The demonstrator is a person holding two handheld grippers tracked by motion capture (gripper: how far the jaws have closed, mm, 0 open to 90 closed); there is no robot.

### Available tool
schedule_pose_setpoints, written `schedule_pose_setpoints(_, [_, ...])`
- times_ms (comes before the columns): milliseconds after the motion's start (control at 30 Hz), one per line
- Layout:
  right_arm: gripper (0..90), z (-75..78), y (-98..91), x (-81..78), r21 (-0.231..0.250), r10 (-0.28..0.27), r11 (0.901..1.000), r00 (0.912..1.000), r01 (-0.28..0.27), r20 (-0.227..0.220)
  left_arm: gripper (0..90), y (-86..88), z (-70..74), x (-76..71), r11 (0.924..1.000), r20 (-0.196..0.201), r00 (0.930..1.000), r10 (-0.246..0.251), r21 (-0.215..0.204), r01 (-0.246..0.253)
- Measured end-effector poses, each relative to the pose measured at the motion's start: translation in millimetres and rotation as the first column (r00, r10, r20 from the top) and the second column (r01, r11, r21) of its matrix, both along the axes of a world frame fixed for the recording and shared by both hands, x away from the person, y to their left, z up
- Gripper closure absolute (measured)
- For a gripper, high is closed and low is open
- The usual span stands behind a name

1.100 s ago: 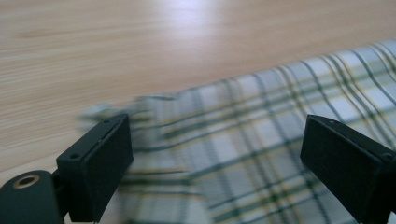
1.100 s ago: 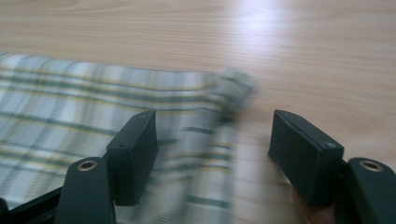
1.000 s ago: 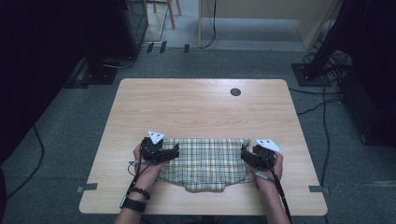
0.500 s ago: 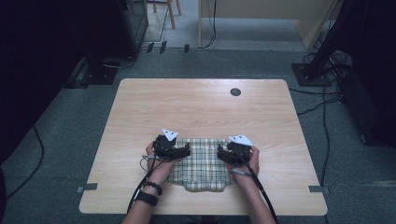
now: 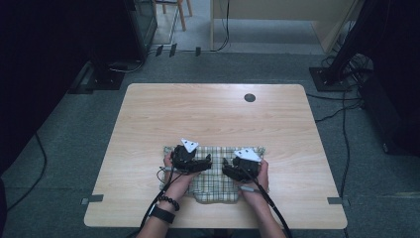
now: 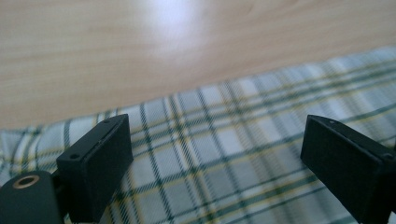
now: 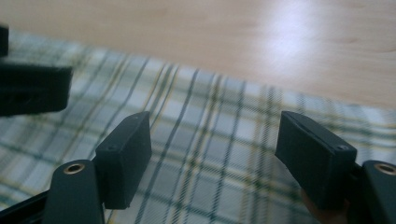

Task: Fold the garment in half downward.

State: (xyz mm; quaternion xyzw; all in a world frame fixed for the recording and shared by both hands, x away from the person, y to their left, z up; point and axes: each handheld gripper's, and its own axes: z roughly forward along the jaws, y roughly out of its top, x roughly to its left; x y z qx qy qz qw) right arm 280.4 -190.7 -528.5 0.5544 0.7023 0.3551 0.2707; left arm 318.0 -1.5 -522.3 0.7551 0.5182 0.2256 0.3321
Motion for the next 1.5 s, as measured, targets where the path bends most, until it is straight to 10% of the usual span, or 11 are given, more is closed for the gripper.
schedule_pose_setpoints(167, [21.3,-0.3,-22.0,2.1,0.072,-0.015,0.9973,0.9997,0.016,-0.02,3.8,20.5,-2.3,3.3,0.9999,0.008,0.9999,0.006,-0.012,-0.006])
schedule_pose_setpoints(400, [25.5,-1.1,-46.4,0.3,0.019,-0.071,0.9973,0.9971,0.071,-0.029,3.7,41.4,-1.0,2.8,0.9997,0.037,0.9992,0.017,-0.016,-0.017])
schedule_pose_setpoints(633, [25.5,-1.4,-43.3,0.8,-0.008,-0.077,0.997,0.9966,0.077,-0.03,2.4,95.4,-4.4,2.5,0.9891,-0.001,0.9901,0.141,-0.044,-0.141])
schedule_pose_setpoints(1067, [25.4,-1.5,-42.2,0.8,-0.008,-0.087,0.9962,0.9958,0.087,-0.029,0.0,174.4,-5.2,-13.0,0.9882,-0.005,0.9883,0.152,0.017,-0.152])
schedule_pose_setpoints(1500, [25.4,-1.5,-42.2,0.7,-0.008,-0.088,0.9961,0.9957,0.088,-0.029,0.0,206.8,-5.8,-40.3,0.9911,-0.005,0.9912,0.132,0.018,-0.132])
